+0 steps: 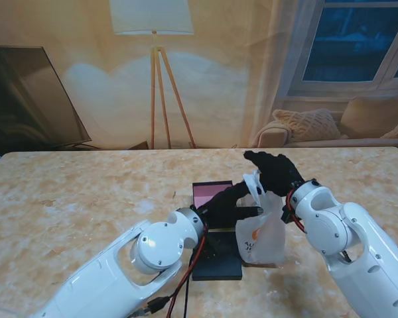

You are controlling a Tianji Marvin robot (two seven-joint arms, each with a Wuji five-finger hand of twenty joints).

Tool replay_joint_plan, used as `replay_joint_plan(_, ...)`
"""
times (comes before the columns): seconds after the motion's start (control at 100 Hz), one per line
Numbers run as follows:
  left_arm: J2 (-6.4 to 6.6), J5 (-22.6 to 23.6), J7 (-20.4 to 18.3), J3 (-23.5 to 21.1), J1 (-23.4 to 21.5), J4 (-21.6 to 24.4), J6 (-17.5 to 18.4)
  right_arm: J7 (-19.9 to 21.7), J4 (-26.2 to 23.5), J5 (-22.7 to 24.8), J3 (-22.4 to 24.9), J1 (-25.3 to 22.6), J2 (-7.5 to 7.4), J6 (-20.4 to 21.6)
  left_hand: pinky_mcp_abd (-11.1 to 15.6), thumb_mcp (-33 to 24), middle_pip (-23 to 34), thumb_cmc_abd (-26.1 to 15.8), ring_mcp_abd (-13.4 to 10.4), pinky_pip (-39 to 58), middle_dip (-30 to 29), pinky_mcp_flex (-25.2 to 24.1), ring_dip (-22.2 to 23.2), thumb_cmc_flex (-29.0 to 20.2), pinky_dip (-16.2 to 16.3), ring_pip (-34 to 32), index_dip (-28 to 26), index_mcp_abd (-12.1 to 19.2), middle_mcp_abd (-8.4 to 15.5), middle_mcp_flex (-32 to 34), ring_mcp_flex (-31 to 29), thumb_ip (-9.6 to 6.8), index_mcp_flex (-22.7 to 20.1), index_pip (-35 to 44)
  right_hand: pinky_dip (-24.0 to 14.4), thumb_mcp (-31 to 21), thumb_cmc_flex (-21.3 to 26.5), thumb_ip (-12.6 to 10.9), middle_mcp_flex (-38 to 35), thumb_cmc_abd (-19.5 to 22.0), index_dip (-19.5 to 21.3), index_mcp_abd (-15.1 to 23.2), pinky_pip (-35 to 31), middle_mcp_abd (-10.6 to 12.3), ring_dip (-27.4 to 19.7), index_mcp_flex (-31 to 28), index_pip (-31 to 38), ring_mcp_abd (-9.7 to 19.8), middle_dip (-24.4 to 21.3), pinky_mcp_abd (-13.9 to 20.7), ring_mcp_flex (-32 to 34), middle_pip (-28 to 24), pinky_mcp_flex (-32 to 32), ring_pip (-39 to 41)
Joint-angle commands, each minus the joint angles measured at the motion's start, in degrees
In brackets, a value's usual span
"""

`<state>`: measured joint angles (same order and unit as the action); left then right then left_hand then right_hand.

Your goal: Pack mini donuts into a plastic bag, tie the opening and put the bag into the gift box

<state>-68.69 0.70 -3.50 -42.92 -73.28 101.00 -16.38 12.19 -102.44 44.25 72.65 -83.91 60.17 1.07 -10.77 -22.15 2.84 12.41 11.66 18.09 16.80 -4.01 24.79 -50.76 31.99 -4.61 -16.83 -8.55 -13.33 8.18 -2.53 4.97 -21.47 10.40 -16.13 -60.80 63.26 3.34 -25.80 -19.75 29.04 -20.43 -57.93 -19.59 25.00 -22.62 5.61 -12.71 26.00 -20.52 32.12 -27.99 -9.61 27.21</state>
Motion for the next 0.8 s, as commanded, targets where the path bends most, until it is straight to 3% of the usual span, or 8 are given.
replay_joint_plan(0.0, -0.71, 0.2, -0.6, 0.2, 0.2, 0.7, -0.4, 0.8, -0.6, 0.0, -0.3, -0.8, 0.43, 0.1, 0.4, -0.8, -1.0, 1.0, -0.7, -0.9, 0.5, -0.8, -1.1, 2.2, 0.7, 1.9, 1.1, 2.3, 0.2, -2.4, 1.5, -0.68, 3.1, -2.6, -0.2, -2.3, 1.0, 0.7, 1.6, -1.0, -0.5, -1.4, -0.8, -1.9, -1.0, -0.1, -1.0, -1.1, -0.5, -1.0, -1.3, 0.7, 1.2, -0.7)
replay_joint_plan(0.21, -0.96, -1.8, -0.6, 0.3, 0.0, 0.6, -0.2, 0.6, -0.4, -0.2, -1.0, -0.6, 0.52, -1.0, 0.5, -2.4, -1.7, 3.0, -0.9, -2.6, 0.8, -0.9, -3.1, 3.3, 0.9, 2.5, -0.5, 7.6, 0.6, -2.3, 1.3, -0.50, 0.0, -0.2, -0.1, -2.6, -0.2, 0.2, 2.7, -0.2, -0.6, -2.2, -0.6, -2.5, -1.1, 0.9, -1.4, -1.5, -0.5, -1.3, -2.3, 1.1, 2.2, -1.1)
replay_joint_plan(0.45, -0.27, -4.8, -2.9, -0.7, -0.5, 0.4, 2.8, 1.1, 0.1, -0.8, -1.5, -0.1, 0.54, -2.5, -0.8, -9.0, -0.2, 5.3, -1.3, -4.3, 2.0, -1.3, -3.8, 4.6, 2.4, 2.3, -9.3, 10.4, 1.2, -1.1, 1.3, 0.33, -6.8, 12.5, -0.1, 0.0, -1.7, -0.2, 3.5, 1.7, -0.6, -2.2, -0.6, -2.5, -1.3, 2.0, -1.8, -1.6, -0.7, -1.4, -3.1, 1.6, 2.9, -1.6)
replay_joint_plan(0.66, -0.04, -6.2, -3.7, -1.0, -0.9, 0.6, 4.3, 0.9, 0.1, -0.6, -1.9, -0.1, 0.62, -3.8, -1.4, -9.5, 1.1, 5.5, -1.4, -6.9, 2.2, -1.0, -3.9, 5.3, 2.3, 2.2, -13.1, 9.5, 1.2, -0.8, 1.3, 0.54, -7.0, 18.6, 0.0, 2.0, -4.1, -1.7, 4.2, 3.4, -0.6, -2.9, -0.5, -3.2, -1.4, 3.1, -2.3, -2.1, -0.9, -1.5, -3.7, 2.5, 3.7, -2.1)
replay_joint_plan(0.79, -0.06, -6.0, -3.5, -1.0, -1.0, 0.8, 3.6, 0.6, -0.1, -0.4, -1.7, -0.3, 0.63, -3.5, -1.2, -8.9, 1.6, 5.0, -1.2, -7.7, 1.8, -0.1, -2.7, 5.2, 3.3, 1.9, -7.0, 4.5, 0.4, -1.0, 1.4, 0.41, -6.0, 9.6, 0.0, 0.7, -2.9, -2.0, 4.0, 2.8, -0.5, -2.8, -0.5, -3.3, -1.5, 2.6, -2.2, -2.2, -1.0, -1.6, -3.6, 2.7, 3.6, -2.3)
